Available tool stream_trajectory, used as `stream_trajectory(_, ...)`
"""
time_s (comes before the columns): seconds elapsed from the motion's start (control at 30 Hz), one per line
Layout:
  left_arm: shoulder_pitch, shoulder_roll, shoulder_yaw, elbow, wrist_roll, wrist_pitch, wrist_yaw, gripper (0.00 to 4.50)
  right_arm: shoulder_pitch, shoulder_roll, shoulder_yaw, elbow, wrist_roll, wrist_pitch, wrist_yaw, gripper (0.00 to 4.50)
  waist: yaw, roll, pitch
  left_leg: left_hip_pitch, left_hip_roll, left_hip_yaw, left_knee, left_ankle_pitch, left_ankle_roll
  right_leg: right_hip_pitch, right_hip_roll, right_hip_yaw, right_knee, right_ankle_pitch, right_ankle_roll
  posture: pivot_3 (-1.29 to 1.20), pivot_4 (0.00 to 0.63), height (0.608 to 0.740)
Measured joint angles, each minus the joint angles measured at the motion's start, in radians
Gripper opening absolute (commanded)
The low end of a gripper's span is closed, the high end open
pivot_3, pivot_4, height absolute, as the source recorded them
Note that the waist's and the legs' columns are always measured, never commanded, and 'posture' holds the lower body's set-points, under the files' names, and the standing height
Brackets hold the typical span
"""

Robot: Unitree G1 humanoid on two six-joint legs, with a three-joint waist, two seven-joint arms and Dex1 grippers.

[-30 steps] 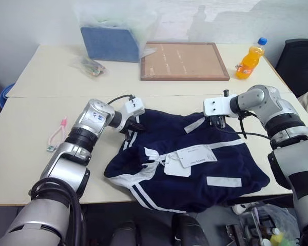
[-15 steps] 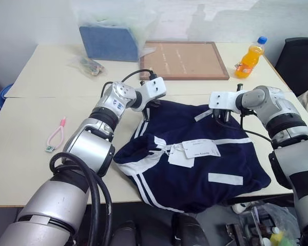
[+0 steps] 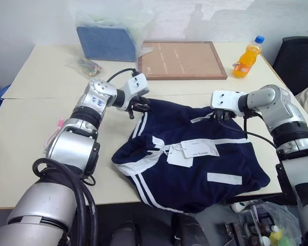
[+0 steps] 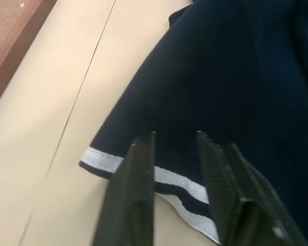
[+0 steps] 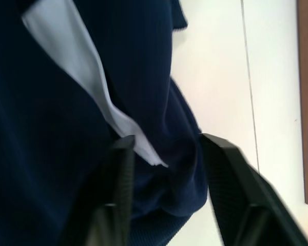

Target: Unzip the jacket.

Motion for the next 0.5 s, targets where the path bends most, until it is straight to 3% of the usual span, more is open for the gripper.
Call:
stream_trajectory(0.13, 0.058, 0.015, 0.06, -0.216, -0.12, 0.075, -0.193, 3.65, 0.102, -0.068, -0.085, -0.286, 0.088, 0.158, 0.059, 4.45, 0.012, 0.0, 0.0, -0.001, 0.0, -0.002, 0.0, 0.0, 0.0, 0.0, 0.0, -0.001, 0.0, 0.0, 0.0, 0.0, 0.15, 0.74)
stream_trajectory(0.2, 0.112, 0.017, 0.067, -0.385, -0.178, 0.125, -0.257, 4.26, 0.168, -0.103, -0.142, -0.447, 0.136, 0.259, 0.08, 4.5, 0.016, 0.0, 0.0, -0.001, 0.0, -0.002, 0.001, 0.0, 0.0, 0.0, 0.0, -0.001, 0.0, 0.0, 0.0, 0.0, 0.15, 0.74)
stream_trajectory(0.33, 0.245, -0.009, 0.024, -0.748, -0.261, 0.245, -0.319, 4.26, 0.412, -0.167, -0.277, -0.891, 0.274, 0.534, 0.107, 4.5, 0.028, 0.0, 0.0, -0.001, 0.0, -0.003, 0.002, 0.0, 0.0, 0.001, 0.0, -0.001, 0.0, 0.0, 0.0, 0.0, 0.15, 0.74)
stream_trajectory(0.5, 0.319, -0.006, -0.088, -0.919, -0.243, 0.168, -0.353, 4.26, 0.685, -0.201, -0.359, -1.27, 0.377, 0.733, 0.102, 4.5, 0.043, 0.0, 0.0, 0.002, 0.0, -0.002, 0.004, 0.0, 0.0, 0.004, 0.0, 0.001, 0.001, 0.0, 0.0, 0.0, 0.15, 0.74)
